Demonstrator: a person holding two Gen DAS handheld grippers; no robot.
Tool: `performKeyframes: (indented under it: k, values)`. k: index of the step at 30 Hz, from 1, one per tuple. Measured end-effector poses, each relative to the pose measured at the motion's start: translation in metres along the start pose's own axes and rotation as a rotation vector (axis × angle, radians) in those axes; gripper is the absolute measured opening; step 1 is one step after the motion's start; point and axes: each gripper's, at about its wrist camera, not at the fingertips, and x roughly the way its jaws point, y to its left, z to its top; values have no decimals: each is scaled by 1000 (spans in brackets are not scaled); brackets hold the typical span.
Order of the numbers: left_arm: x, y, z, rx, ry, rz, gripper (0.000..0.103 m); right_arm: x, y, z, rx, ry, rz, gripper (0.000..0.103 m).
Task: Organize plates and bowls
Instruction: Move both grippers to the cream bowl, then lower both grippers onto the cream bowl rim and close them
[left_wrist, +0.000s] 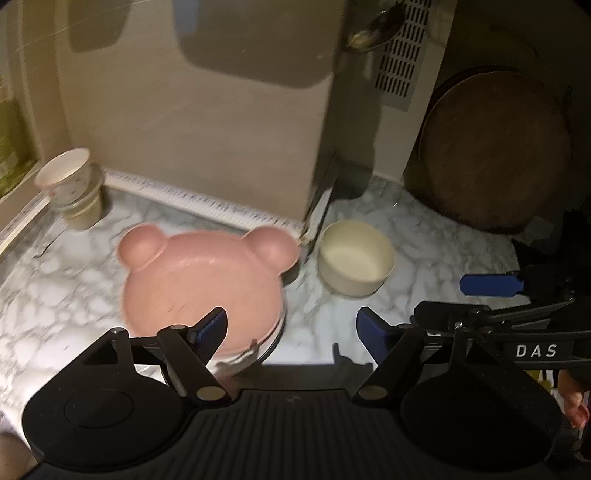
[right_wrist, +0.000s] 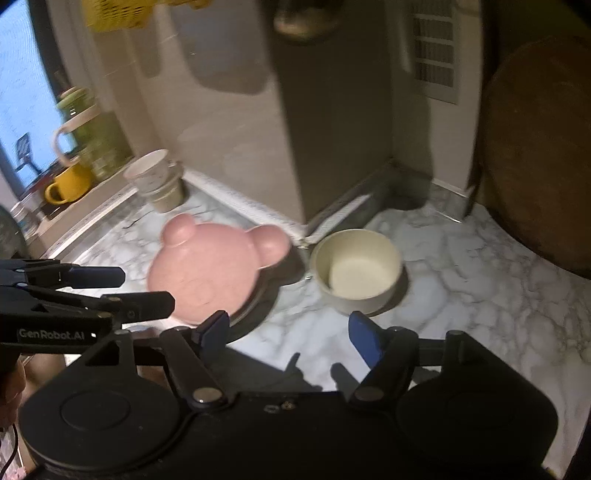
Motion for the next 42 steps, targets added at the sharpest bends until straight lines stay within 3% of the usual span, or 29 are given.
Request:
performKeyframes:
  k: [6,14,19,25,34,42]
  values:
    - [36,-21,22,-7,-5,-18,78,22,-39,13,32,5,-59,86]
    - [95,-38,47,-15,36,21,78,66,-81,28,83,61,-92,86]
    - [132,-38,57,-58,81,10,78,94,-106,35,148,106,-74,81]
    - [161,-46,56,-38,114,32,78,118,-130,42,233,137,-73,74]
    - [197,-51,51,-64,162,46,77,149,-129,46,217,185,-88,58]
    - [215,-56,49,-60,188,60,58,161,-123,46,166,201,-102,41]
